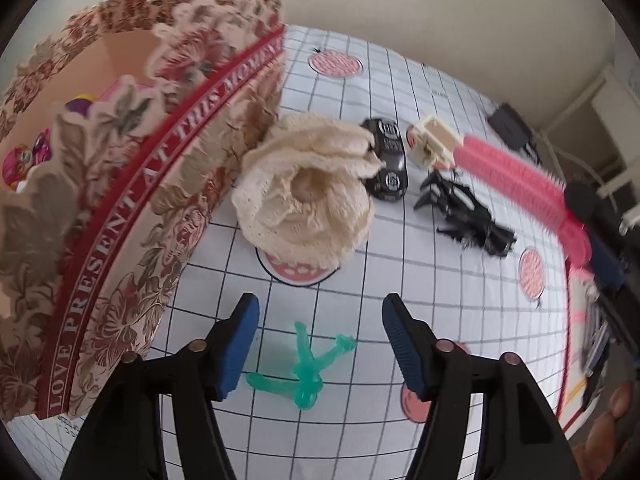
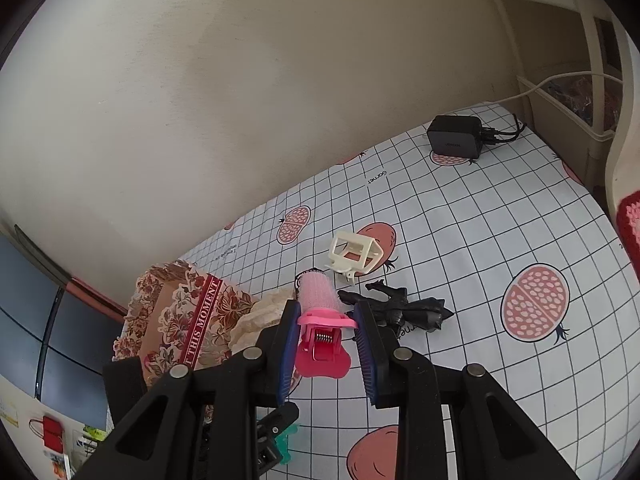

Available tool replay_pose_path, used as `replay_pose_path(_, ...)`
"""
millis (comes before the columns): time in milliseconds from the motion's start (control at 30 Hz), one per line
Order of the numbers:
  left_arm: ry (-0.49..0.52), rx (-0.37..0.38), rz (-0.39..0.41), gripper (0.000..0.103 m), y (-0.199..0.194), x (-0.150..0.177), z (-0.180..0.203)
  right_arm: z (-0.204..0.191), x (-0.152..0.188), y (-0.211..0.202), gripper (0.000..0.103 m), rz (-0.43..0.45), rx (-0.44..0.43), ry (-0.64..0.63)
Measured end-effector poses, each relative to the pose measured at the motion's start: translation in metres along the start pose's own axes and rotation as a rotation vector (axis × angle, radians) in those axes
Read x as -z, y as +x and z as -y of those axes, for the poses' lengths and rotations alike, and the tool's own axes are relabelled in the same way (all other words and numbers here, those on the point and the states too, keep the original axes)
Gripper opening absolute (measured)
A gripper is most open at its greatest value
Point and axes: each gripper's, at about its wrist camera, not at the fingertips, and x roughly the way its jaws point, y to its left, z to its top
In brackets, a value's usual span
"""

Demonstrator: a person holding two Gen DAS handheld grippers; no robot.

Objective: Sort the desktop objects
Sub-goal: 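Lift the roller with the right tool while the left tool lowers toward the green figure, then close the left tool on the green plastic figure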

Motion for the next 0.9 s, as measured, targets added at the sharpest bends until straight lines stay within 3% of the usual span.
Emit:
replay_pose_path(267,0.063,-0.069,-0.055,0.066,0.008,0.008,0.003,0.001,0.001,0.000,0.030,-0.011,-0.002,0.008)
replay_pose_path(767,0.191,-0.058,-0.071,0.066,0.015,0.021,0.022,0.001,0.002,0.005,0.029,-0.026,0.003,0.004)
replay_pose_path(900,0.209,-0.061,-0.063,0.055,0.013,0.024,0.023,0.000,0.002,0.004,0.029,-0.024,-0.001,-0.001)
